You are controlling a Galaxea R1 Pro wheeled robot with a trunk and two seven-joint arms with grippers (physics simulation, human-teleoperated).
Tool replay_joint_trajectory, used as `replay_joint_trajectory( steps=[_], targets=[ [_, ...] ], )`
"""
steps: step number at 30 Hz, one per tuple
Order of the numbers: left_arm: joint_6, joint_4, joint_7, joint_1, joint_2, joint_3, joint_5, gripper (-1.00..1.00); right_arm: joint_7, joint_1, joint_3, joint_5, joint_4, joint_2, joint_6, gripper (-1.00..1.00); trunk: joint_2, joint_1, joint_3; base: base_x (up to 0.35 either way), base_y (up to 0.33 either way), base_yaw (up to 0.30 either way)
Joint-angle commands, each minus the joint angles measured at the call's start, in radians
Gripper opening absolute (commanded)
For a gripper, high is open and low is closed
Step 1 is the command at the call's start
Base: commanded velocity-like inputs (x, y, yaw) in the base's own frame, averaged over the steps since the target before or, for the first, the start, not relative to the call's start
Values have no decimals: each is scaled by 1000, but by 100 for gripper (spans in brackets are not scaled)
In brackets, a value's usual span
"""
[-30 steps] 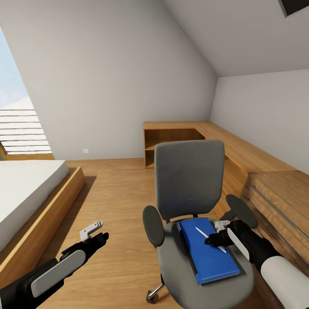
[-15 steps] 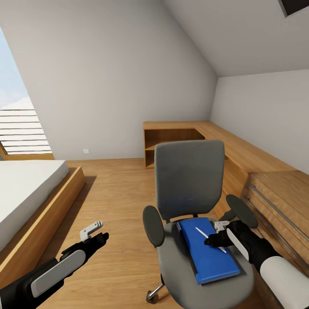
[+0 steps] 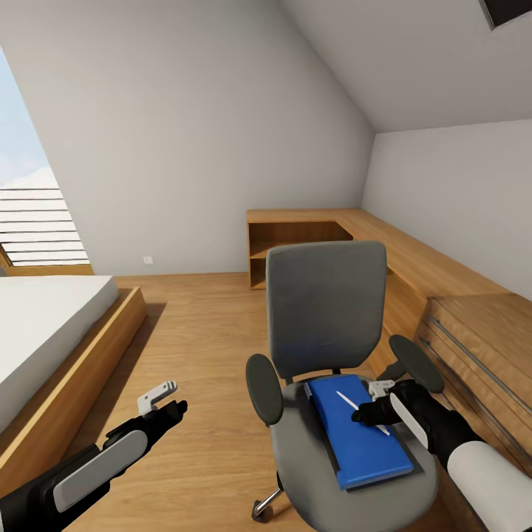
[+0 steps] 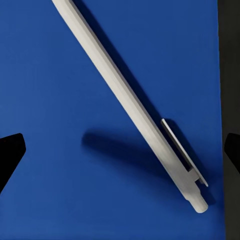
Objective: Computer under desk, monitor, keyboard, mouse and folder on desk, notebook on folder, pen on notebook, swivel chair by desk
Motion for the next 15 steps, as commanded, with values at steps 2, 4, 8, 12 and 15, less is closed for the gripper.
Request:
replay_joint_trajectory(
  steps=[2, 4, 8, 12, 15],
  targets=[
    [2, -1, 5, -1, 1, -2, 2, 100, 5, -1, 4, 4, -1, -1, 3, 100, -1, 0, -1, 0, 0, 0],
    [2, -1, 4, -1, 1, -2, 2, 100, 5, -1, 4, 4, -1, -1, 3, 100, -1, 0, -1, 0, 0, 0],
    [2, -1, 4, -1, 1, -2, 2, 100, 5, -1, 4, 4, -1, -1, 3, 100, -1, 0, -1, 0, 0, 0],
    [2, -1, 5, -1, 1, -2, 2, 100, 5, -1, 4, 4, -1, -1, 3, 100, -1, 0, -1, 0, 0, 0],
    [3, -1, 5, -1, 0, -2, 2, 100, 5, -1, 4, 4, -1, -1, 3, 100, -1, 0, -1, 0, 0, 0]
  ],
)
